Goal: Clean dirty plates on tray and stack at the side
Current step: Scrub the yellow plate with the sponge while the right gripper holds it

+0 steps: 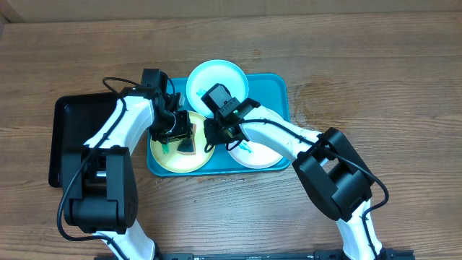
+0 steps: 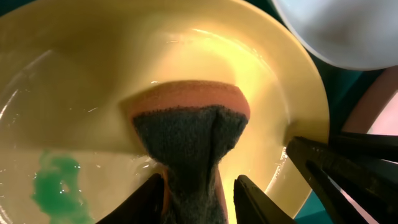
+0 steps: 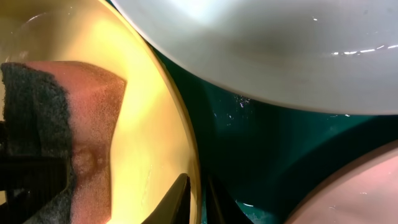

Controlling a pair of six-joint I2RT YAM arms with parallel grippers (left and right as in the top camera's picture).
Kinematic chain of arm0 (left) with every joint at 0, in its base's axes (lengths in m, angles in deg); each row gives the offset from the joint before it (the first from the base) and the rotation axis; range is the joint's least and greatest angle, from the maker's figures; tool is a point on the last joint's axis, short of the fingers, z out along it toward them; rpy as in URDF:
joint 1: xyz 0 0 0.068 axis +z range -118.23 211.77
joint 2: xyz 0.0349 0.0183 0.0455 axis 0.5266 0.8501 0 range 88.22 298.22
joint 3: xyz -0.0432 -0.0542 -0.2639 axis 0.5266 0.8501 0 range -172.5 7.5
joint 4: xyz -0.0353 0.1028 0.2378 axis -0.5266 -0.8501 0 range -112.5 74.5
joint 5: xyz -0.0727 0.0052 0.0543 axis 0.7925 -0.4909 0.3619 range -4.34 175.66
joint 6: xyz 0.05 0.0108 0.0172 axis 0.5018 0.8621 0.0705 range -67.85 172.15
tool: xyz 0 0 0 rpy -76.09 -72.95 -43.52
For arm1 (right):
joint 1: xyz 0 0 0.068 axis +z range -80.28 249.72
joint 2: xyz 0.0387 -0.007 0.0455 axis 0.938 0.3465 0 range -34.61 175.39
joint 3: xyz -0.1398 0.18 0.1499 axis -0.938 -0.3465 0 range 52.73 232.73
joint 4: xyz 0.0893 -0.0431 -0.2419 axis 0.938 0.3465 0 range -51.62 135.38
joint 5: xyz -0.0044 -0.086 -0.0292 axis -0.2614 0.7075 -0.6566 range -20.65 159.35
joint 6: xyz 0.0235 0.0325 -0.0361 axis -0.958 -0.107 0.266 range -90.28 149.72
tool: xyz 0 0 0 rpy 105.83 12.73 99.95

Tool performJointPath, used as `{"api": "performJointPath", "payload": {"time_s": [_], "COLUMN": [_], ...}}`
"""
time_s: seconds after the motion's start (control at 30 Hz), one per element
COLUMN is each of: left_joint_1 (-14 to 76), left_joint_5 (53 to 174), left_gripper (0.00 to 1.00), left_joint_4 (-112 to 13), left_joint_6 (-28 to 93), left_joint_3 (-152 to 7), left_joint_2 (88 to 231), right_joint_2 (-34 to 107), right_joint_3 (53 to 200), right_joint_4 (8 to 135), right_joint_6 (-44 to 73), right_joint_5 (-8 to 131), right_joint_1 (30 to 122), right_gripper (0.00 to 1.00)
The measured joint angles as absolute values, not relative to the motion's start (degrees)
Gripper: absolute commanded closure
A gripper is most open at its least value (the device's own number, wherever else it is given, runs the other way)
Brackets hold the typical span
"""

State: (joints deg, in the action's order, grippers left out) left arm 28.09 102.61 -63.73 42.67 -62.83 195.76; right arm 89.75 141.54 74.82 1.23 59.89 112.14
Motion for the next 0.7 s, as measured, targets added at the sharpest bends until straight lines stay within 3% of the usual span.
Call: {"api": "performJointPath", "payload": {"time_s": [0.7], "left_joint_1": [28.1], "left_joint_5": [102.0], "left_gripper": [0.60], "left_joint_4": [-64.7], "left_joint_6": [42.7], "left_joint_3": [-62.2], "left_joint_2": [195.8], "right_joint_2": [89.7], "right_joint_3": [141.5], "right_joint_4": [74.8], "right_joint_6": [1.2], "right_joint_5": [59.9], "right_joint_1": [112.1], "right_gripper": [0.88]}}
